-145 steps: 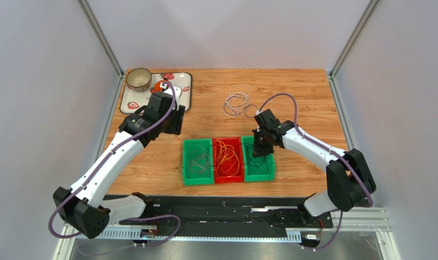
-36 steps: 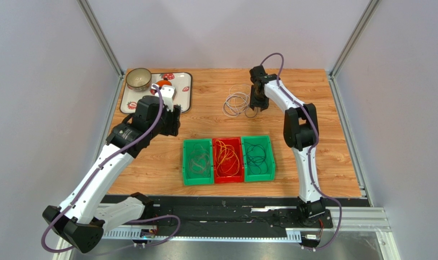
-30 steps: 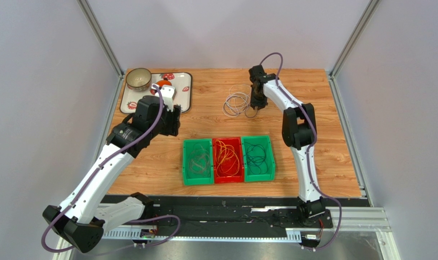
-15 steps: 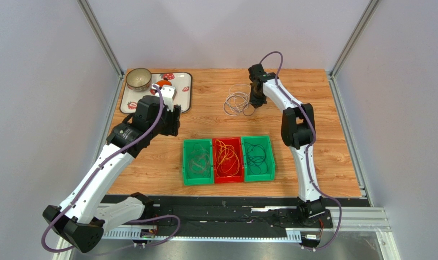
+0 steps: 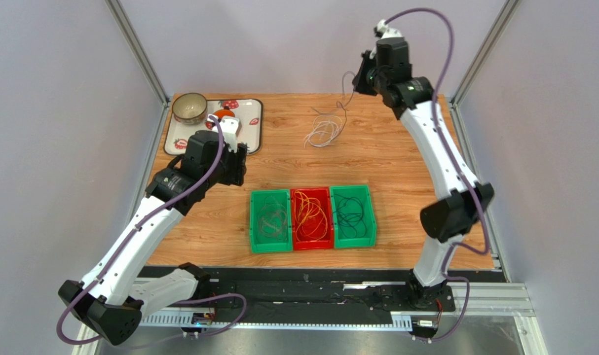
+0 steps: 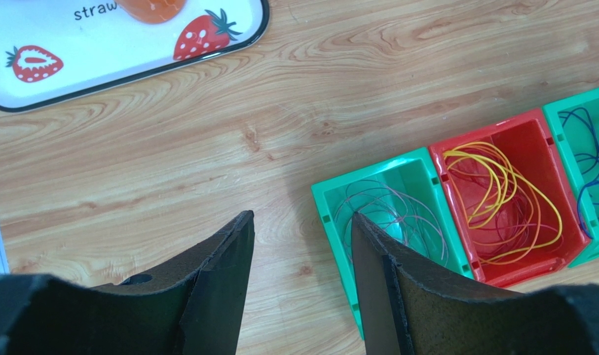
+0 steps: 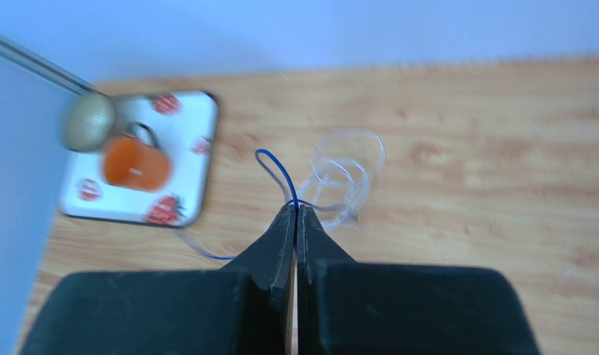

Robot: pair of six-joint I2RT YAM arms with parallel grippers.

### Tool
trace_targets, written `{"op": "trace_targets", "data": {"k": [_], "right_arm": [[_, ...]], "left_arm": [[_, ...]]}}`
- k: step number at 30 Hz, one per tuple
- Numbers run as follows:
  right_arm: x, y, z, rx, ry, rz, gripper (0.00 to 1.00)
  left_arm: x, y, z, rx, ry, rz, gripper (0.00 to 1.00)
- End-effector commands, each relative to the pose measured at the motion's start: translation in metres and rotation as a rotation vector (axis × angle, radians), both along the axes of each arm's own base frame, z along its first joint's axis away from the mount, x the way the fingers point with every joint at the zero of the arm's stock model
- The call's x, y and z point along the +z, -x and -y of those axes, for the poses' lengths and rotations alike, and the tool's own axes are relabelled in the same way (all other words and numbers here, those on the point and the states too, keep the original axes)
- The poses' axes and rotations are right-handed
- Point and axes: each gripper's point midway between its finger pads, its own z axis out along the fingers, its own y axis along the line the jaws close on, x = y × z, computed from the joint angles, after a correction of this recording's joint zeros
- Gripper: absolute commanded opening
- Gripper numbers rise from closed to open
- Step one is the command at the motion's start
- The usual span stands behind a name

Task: Untangle the cables

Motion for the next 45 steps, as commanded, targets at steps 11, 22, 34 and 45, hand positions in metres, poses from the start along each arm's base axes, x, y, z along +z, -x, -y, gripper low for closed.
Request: {"op": "trace_targets", "data": {"k": [11, 22, 34, 45], "right_arm": [[0.156, 0.086, 0.013, 0.016, -0.064, 0.506, 0.0], [0.141, 0.102, 0.004, 0.071, -0.115, 0.44, 0.0], [0.144, 0.135, 0.029, 0.016, -0.114, 0.455, 0.0], [0.145, 0.179, 0.042, 0.03, -0.153, 0.433, 0.0]], "left_arm": [[-0.006, -0.01, 0.0, 0.004, -0.029, -0.006, 0.59], [-0.008, -0.011, -0.001, 0.011, -0.037, -0.015, 0.59], [-0.011, -0.011, 0.005, -0.011, -0.024, -0.033, 0.59], [-0.011, -0.009, 0.011, -0.037, -0.002, -0.042, 0.58]]}}
